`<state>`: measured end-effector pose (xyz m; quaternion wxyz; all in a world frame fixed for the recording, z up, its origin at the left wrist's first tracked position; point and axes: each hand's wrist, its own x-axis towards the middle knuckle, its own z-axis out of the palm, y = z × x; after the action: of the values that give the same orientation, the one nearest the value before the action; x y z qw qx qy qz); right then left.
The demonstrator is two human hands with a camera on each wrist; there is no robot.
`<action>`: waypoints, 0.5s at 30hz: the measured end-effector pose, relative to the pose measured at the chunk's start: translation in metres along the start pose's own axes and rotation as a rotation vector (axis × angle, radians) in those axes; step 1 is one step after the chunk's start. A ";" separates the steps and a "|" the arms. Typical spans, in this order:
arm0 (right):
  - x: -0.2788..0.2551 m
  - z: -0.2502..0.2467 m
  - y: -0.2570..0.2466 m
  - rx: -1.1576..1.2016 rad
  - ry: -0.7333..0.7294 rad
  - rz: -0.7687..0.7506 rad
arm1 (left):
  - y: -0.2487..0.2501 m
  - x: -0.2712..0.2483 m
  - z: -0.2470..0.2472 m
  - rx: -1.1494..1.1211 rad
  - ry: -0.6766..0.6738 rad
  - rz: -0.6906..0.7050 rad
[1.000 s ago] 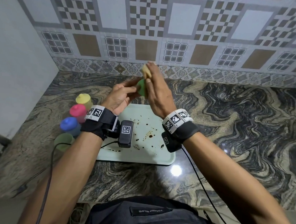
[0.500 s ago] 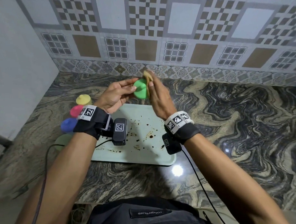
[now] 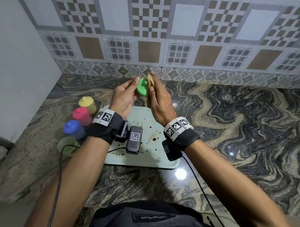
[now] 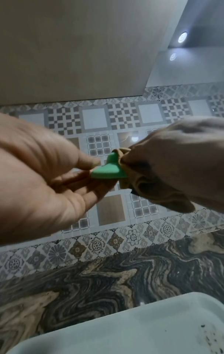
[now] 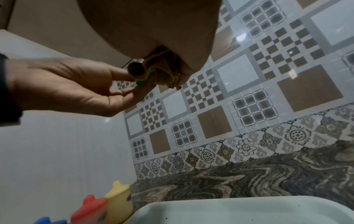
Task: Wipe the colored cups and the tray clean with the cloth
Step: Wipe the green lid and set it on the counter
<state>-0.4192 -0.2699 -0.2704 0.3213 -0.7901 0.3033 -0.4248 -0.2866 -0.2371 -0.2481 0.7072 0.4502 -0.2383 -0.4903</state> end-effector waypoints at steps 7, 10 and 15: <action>0.000 -0.006 0.006 -0.037 -0.061 -0.058 | 0.004 -0.005 -0.015 0.047 -0.066 -0.050; 0.005 -0.011 0.013 0.000 -0.039 0.019 | 0.006 -0.003 -0.020 0.156 -0.123 -0.057; 0.015 -0.020 0.013 0.029 0.082 0.082 | 0.012 0.002 -0.027 0.175 -0.157 -0.055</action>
<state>-0.4322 -0.2940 -0.2652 0.3372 -0.7542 0.3423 -0.4475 -0.2588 -0.2264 -0.2510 0.6304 0.4770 -0.3223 -0.5207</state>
